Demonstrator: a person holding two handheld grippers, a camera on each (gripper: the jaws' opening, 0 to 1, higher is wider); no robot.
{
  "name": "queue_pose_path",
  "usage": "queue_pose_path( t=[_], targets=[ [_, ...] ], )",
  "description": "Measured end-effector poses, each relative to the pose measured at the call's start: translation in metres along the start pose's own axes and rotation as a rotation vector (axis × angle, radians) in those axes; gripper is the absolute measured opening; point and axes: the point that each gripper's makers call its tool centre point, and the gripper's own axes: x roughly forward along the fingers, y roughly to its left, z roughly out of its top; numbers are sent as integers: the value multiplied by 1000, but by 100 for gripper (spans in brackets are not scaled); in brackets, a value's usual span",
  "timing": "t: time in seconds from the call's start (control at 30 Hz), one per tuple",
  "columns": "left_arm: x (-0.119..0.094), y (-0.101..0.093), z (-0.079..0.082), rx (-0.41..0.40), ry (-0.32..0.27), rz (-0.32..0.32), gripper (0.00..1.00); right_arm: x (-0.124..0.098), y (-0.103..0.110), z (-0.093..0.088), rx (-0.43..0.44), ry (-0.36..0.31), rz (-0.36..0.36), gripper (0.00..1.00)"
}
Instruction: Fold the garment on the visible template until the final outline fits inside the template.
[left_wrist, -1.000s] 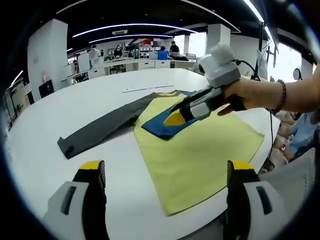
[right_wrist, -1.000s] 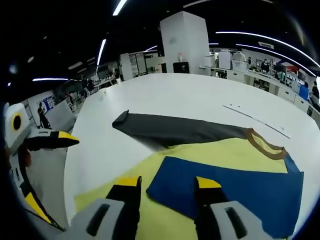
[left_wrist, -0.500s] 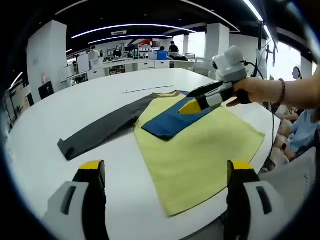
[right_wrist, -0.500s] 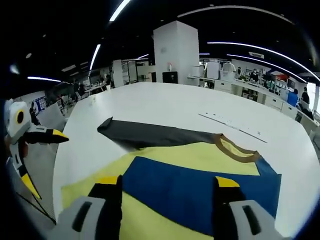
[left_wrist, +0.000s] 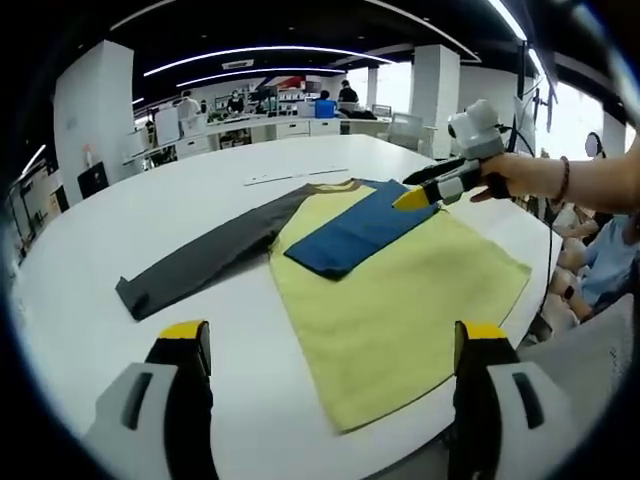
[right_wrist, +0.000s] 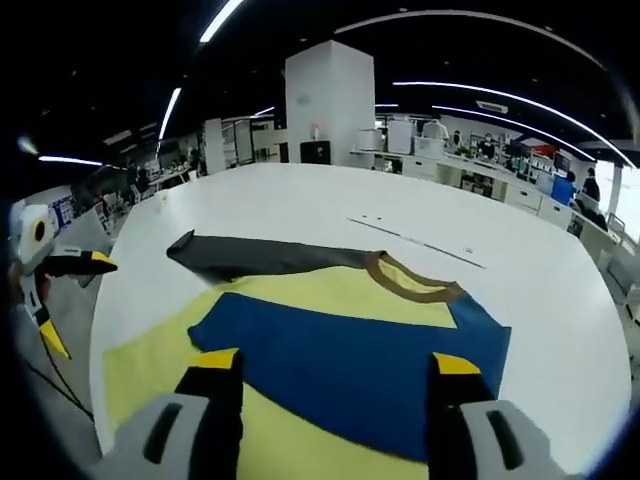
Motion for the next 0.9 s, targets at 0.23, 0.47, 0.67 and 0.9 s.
queue_pose_path(
  t=[0.23,0.47,0.67,0.9],
  targets=[
    [0,2,0,-6,-2,5,99,-15,-29,-15,-7,16,-58,68],
    [0,4,-1,-12,0,18,99,-26,-50,-31,-18,36,-96,64],
    [0,5,-3,-13,6,21,99,-36,-65,-43,-7,49,-126,53],
    [0,6,-4,-13,9,24,99,-41,-74,-60,-13,95,-141,36]
  ],
)
